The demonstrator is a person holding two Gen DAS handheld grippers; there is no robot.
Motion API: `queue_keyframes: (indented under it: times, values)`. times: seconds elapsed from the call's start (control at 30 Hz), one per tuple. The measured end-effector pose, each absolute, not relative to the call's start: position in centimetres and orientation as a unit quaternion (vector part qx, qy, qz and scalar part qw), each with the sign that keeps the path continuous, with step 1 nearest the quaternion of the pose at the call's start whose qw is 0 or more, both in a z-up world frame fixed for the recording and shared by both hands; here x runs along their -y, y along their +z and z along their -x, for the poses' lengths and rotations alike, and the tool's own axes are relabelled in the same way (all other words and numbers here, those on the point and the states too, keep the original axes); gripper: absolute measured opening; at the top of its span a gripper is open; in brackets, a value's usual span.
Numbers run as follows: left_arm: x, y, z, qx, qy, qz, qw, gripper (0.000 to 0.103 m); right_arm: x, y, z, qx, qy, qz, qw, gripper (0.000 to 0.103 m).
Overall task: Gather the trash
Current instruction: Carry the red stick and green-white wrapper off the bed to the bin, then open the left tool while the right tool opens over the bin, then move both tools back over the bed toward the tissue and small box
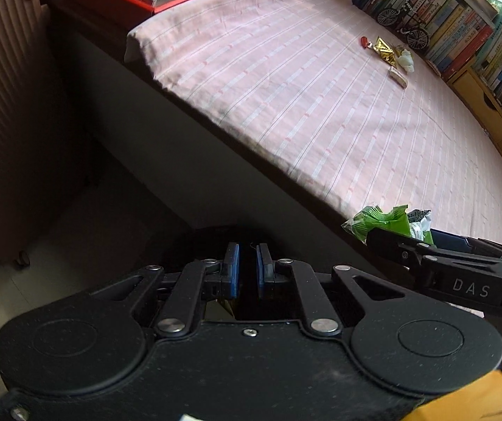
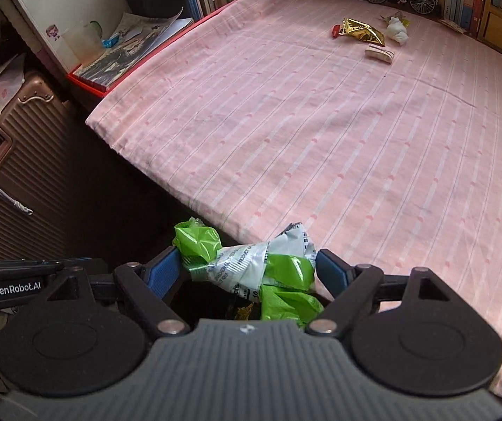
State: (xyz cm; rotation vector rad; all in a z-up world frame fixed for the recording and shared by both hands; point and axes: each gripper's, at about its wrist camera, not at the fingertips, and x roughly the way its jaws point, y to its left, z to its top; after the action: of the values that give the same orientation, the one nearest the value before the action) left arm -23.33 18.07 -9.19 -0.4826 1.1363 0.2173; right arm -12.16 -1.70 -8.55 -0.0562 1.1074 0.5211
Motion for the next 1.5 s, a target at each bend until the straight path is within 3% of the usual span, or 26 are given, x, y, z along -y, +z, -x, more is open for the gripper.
queue_keyframes:
  times: [0.4,0.6,0.73,1.03,1.5]
  values:
    - [-18.0,-13.4,24.5,-0.568,0.091,0.236,0.783,0.01,-0.7,-12.1,16.3,-0.545,0.283,0.082,0.785,0.085]
    - [-17.9,-13.5,24.4,-0.572,0.096,0.235,0.78,0.015,-1.6,-12.9,16.5,-0.552,0.3,0.094,0.772,0.092]
    - [-18.0,-13.2,24.2,-0.571,0.098,0.232,0.781,0.033,-1.6,-13.1,16.4,-0.553,0.3,0.1,0.771,0.092]
    - [-16.9,-10.9,23.4,-0.557,0.09,0.195,0.802,0.044,-0.2,-12.3,15.3,-0.551,0.28,0.072,0.783,0.093]
    - [-13.8,-1.1,12.1,-0.45,0.059,0.155,0.878,0.073,8.3,-2.4,4.5,-0.432,0.194,-0.009,0.88,0.093]
